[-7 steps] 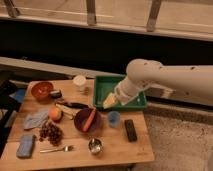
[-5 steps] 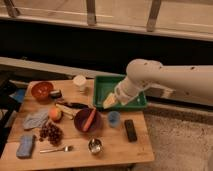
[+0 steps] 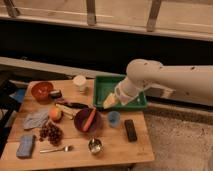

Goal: Place apple in tray

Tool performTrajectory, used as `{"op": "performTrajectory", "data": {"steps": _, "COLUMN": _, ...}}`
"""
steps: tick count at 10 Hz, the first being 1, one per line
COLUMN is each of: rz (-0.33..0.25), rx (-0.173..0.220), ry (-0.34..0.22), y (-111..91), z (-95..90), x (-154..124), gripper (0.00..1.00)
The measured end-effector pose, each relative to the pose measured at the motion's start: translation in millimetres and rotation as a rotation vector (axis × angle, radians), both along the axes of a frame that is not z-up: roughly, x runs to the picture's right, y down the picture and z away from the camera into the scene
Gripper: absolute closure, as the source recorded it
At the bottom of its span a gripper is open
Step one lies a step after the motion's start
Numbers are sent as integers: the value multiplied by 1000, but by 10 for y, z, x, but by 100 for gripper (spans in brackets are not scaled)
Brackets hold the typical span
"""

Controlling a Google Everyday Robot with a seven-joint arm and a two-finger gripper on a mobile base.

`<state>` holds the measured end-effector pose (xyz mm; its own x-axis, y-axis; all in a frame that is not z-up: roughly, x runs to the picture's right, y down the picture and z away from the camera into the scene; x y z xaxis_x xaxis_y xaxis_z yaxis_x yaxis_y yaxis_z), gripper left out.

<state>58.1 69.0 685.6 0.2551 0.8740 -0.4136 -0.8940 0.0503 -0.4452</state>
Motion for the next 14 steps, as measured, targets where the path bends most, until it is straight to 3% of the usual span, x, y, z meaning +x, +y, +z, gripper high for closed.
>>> {"op": "performTrajectory", "data": {"steps": 11, "rz": -2, "rx": 0, "ry": 0, "y": -8, "z": 2, "x": 2, "gripper": 35}}
{"op": "performTrajectory", "data": {"steps": 14, "rz": -88, "rx": 17, "ry": -25, "y": -179, "z": -10, "x": -147, "gripper": 35}}
